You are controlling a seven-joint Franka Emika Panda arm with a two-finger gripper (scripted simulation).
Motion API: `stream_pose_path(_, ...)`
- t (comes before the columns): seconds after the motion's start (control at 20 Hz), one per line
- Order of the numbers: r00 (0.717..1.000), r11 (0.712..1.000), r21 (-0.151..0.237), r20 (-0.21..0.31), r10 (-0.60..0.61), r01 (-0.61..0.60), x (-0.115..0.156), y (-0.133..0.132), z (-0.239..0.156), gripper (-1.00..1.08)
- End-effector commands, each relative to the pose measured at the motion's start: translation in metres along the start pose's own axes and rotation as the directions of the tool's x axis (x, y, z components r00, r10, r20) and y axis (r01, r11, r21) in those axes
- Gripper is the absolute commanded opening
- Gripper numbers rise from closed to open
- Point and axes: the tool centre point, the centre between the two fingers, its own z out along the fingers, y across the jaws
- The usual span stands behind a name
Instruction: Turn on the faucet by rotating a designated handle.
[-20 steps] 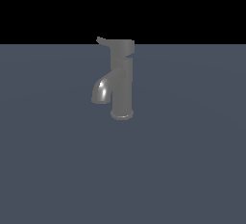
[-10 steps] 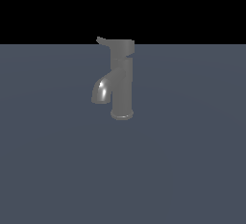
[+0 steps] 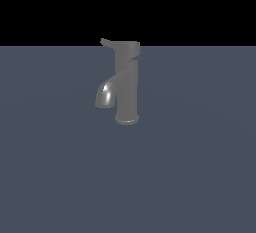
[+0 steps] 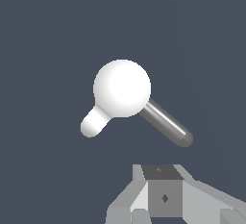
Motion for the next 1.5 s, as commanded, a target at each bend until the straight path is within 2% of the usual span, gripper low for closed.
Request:
stream_pose_path(0.0,0.998,0.998,-0.003,-0.006,0.070,-0.070,0.005,-0.012,0.010,-1.00)
stream_pose_path(0.2,0.984,0.984,-0.008,-0.020,0.178,-0.178,0.013,-0.030,0.027,-1.00)
stream_pose_path(0.4,0.959,0.959,-0.008,-0.039,0.282,-0.283,0.021,-0.047,0.044,-1.00)
stream_pose_path(0.8,0.879,0.883,0.006,-0.086,0.469,-0.470,0.033,-0.079,0.080,-1.00)
stream_pose_path(1.15,0.813,0.821,0.027,-0.118,0.570,-0.571,0.039,-0.097,0.103,-1.00)
stream_pose_path(1.45,0.781,0.790,0.040,-0.131,0.611,-0.612,0.041,-0.105,0.113,-1.00)
